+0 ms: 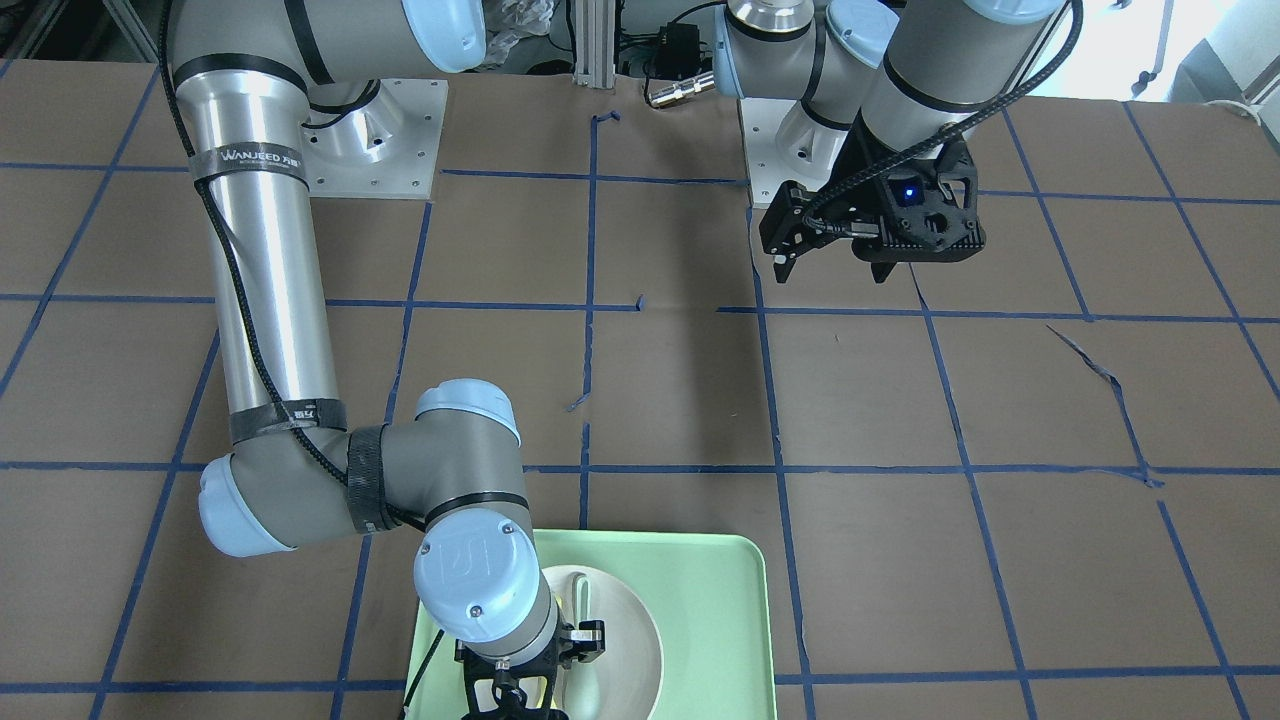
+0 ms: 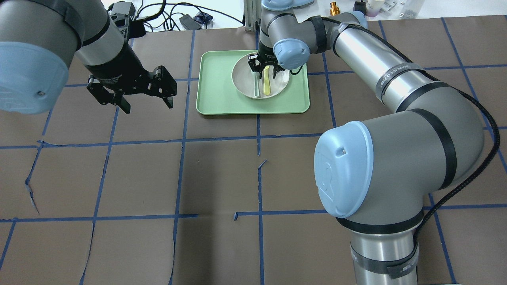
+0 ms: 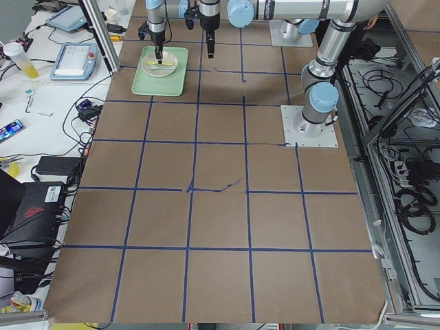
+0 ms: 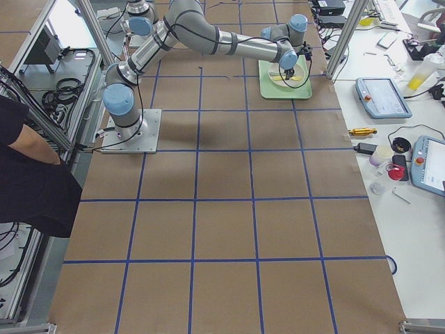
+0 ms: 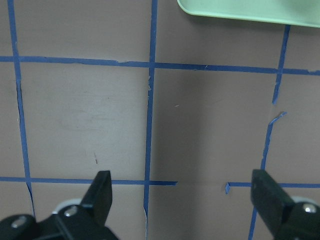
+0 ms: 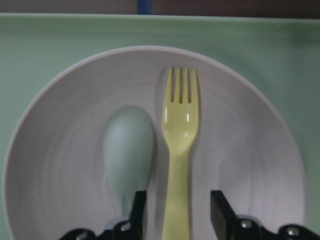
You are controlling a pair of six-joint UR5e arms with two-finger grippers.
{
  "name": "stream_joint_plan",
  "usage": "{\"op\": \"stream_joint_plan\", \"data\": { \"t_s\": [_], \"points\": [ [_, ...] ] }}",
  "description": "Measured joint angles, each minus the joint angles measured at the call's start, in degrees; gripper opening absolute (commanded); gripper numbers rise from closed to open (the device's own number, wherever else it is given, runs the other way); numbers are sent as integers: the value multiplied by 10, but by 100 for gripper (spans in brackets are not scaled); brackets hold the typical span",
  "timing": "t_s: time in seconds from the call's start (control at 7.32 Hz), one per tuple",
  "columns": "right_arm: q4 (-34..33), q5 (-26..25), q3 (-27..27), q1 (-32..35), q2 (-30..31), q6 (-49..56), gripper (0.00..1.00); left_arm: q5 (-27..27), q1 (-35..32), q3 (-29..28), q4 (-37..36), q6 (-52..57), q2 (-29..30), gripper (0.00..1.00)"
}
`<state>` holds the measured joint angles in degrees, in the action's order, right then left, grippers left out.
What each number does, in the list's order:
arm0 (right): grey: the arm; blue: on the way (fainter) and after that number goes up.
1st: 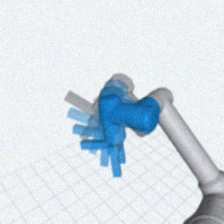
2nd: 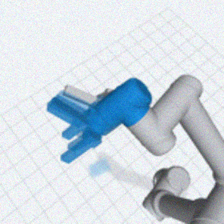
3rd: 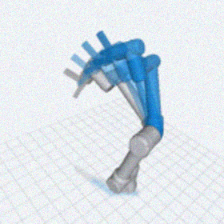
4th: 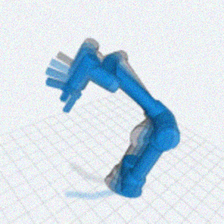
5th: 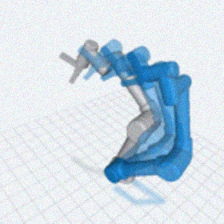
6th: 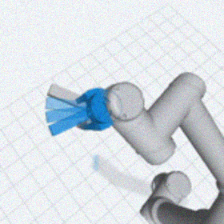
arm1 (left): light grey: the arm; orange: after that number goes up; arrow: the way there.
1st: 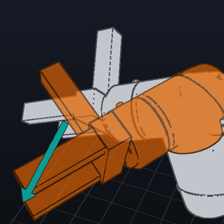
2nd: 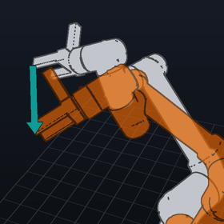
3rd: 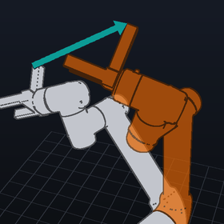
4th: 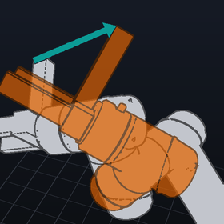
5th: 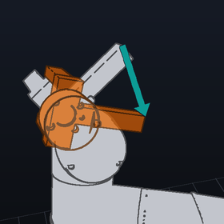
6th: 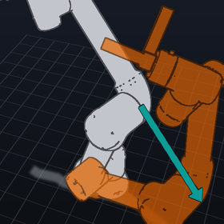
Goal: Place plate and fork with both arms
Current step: 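Close the right gripper on the yellow fork handle and lift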
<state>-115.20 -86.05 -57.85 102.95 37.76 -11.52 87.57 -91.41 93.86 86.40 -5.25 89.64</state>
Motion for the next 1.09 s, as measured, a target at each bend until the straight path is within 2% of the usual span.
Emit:
{"op": "stream_joint_plan", "data": {
  "t_s": [0.14,0.41,0.55,0.82,1.09],
  "points": [
    [0,-2,-1,0,-2,0,35,0,0,1,0,0,0,100],
    [0,-2,-2,0,-3,-1,25,0,0,8,-2,0,-3,100],
    [0,0,-4,0,-3,-2,13,0,0,9,-3,0,-3,100],
    [0,0,-4,0,-1,-4,5,0,0,10,-3,0,-3,100],
    [1,-3,-4,0,9,-11,4,0,0,10,-4,0,-4,100]
  ]
}}
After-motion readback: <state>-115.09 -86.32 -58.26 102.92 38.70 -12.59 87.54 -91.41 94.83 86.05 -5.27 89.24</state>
